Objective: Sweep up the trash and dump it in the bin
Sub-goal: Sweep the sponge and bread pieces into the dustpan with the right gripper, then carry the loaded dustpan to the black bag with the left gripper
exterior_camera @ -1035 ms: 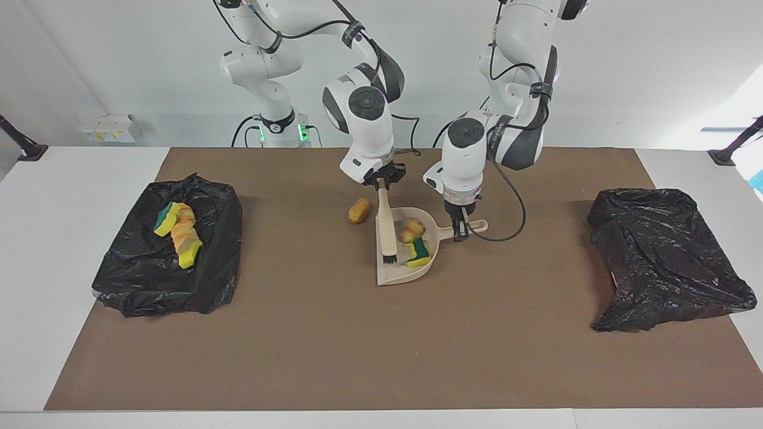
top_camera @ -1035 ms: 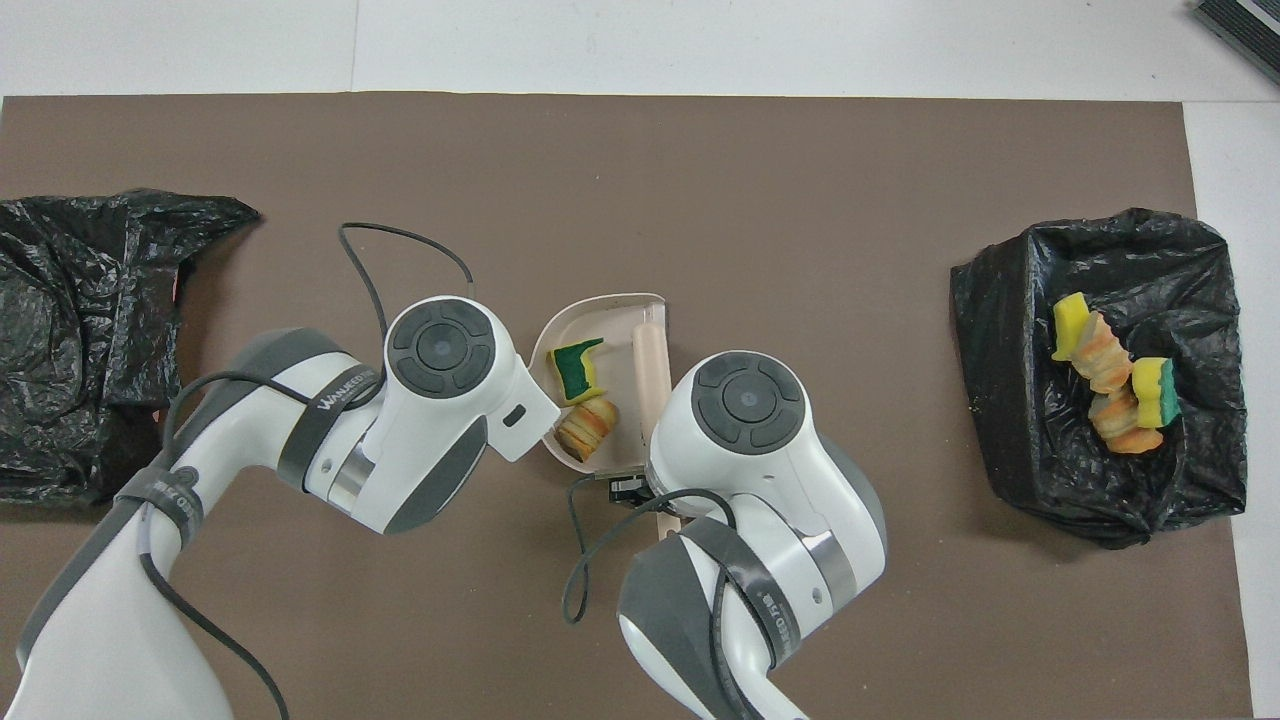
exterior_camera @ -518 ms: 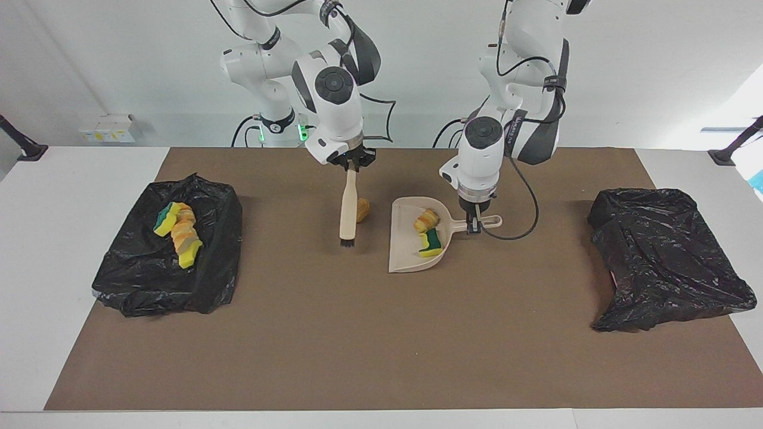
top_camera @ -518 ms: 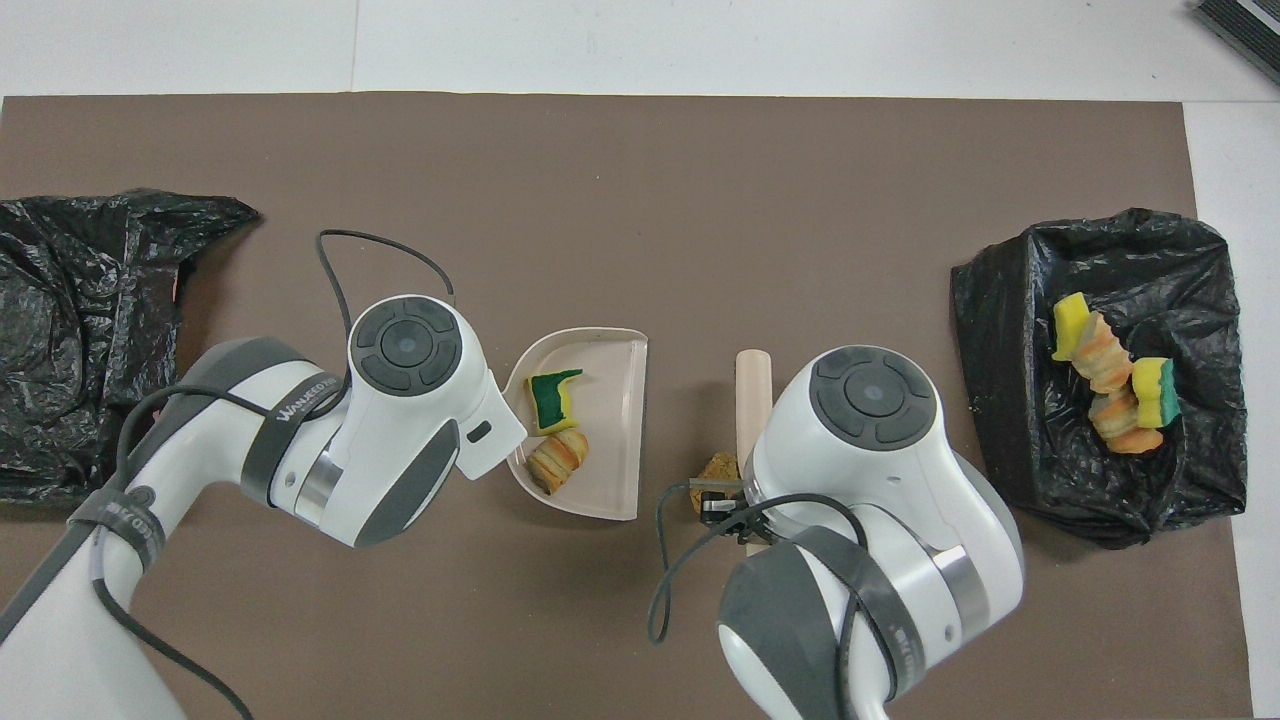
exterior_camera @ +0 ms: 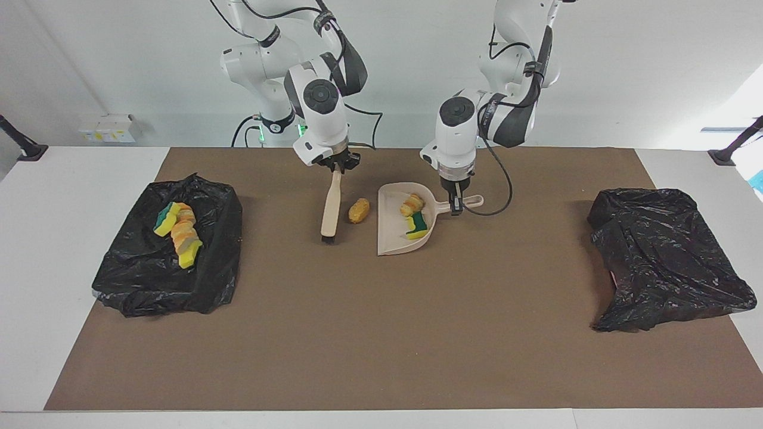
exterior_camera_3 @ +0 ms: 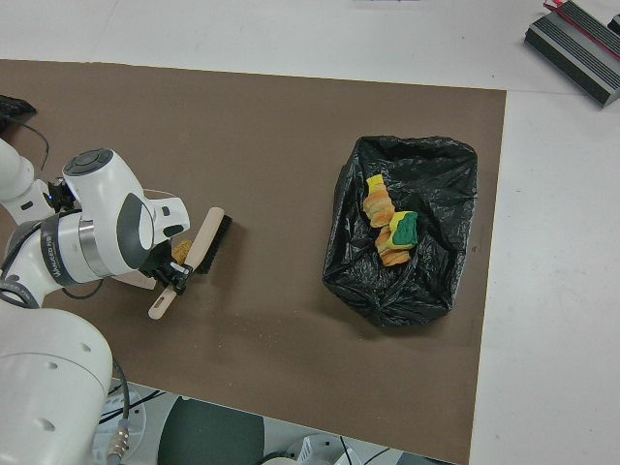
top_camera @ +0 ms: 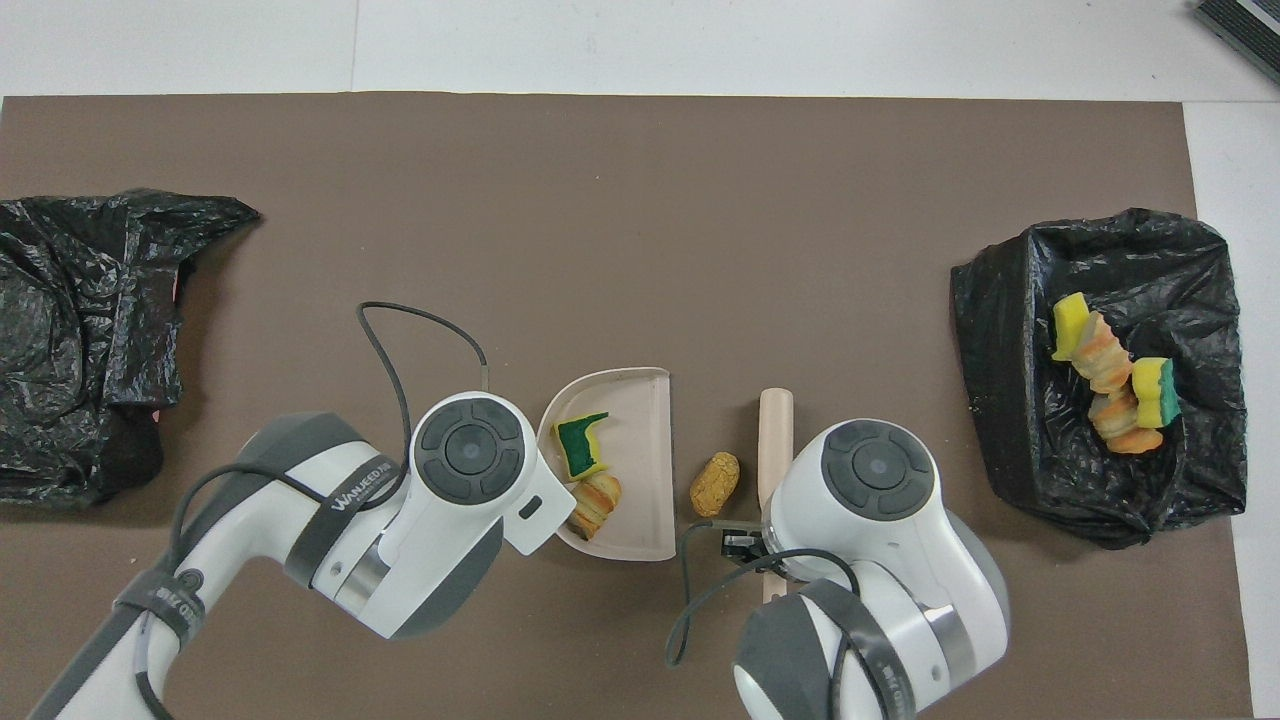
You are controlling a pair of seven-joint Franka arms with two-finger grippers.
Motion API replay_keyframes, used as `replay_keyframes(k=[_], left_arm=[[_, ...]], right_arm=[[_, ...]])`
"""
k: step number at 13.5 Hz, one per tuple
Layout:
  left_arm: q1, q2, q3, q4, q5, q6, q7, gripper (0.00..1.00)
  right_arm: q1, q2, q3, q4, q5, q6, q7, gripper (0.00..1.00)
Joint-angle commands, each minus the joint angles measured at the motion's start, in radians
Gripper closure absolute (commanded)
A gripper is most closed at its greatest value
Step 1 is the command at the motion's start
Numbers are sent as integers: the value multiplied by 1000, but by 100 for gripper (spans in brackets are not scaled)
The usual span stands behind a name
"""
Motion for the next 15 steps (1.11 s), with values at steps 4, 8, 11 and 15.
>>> replay_keyframes(k=[4,8,11,15], left_arm=[[-45,-47,10,-92,-16,68,-123,100],[-28,-36,11,-108,-16,162,-100,100],[14,-20,11,-96,-17,185,-87,100],[75,40,11,-5,-71,175,-37,100]], right_arm=[[105,123,5,40,26,134,13,100],[120,178,5,143,72,135,10,100],[133,210,5,205,84,135,10,100],[111,189,3,231,86,105,4,100]])
